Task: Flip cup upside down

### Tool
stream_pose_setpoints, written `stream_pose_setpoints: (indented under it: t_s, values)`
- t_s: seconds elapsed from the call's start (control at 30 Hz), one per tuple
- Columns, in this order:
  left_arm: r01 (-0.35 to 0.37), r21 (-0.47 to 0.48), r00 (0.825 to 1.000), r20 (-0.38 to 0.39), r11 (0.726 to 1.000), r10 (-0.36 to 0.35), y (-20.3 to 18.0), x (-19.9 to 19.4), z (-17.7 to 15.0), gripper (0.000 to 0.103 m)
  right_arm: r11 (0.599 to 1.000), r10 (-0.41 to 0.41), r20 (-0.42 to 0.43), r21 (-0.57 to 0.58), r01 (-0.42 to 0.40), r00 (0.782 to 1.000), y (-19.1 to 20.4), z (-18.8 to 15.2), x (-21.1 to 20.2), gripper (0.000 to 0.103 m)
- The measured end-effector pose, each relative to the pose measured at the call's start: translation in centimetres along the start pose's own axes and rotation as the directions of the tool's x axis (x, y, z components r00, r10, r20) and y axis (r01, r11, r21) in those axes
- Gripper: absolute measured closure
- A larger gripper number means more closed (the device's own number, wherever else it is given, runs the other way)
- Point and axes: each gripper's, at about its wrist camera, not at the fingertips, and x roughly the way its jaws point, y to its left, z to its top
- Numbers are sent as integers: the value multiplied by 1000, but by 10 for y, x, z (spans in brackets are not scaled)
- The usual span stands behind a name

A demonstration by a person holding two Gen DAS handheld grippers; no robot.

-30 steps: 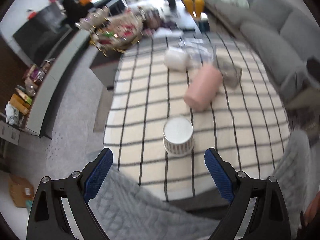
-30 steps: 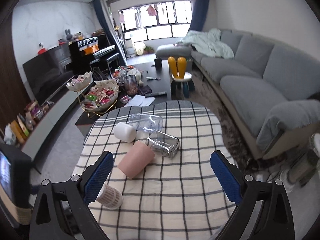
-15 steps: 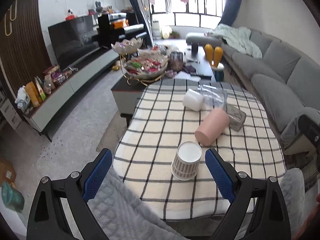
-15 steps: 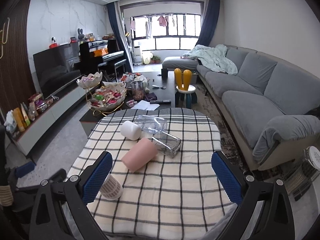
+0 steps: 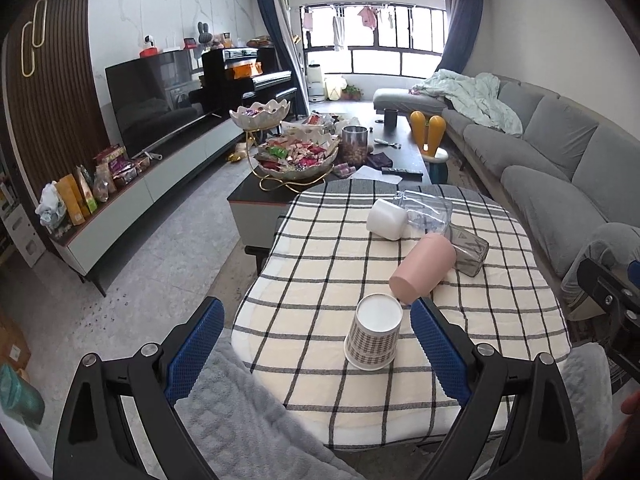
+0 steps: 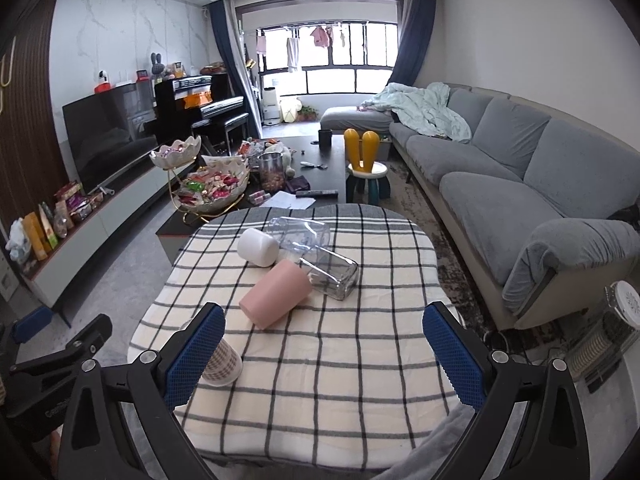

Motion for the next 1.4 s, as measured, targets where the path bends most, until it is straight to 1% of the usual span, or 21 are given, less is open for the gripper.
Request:
stream_pose_setpoints:
  t_s: [0.87,1.03,1.4]
  values:
    - [0,-2,1000,-10,1000,0,0,-2,1,7,1000,1,-8,3,-1,1000,0,0,2,3]
    - [-1,-2,1000,-10,1000,1,0,-2,1,6,1000,2,-10,4,-2,1000,0,0,3,3]
    - [0,2,1000,-15,1000,1,-6,0,0,5,1000,2,-11,3,-2,1000,0,0,3,3]
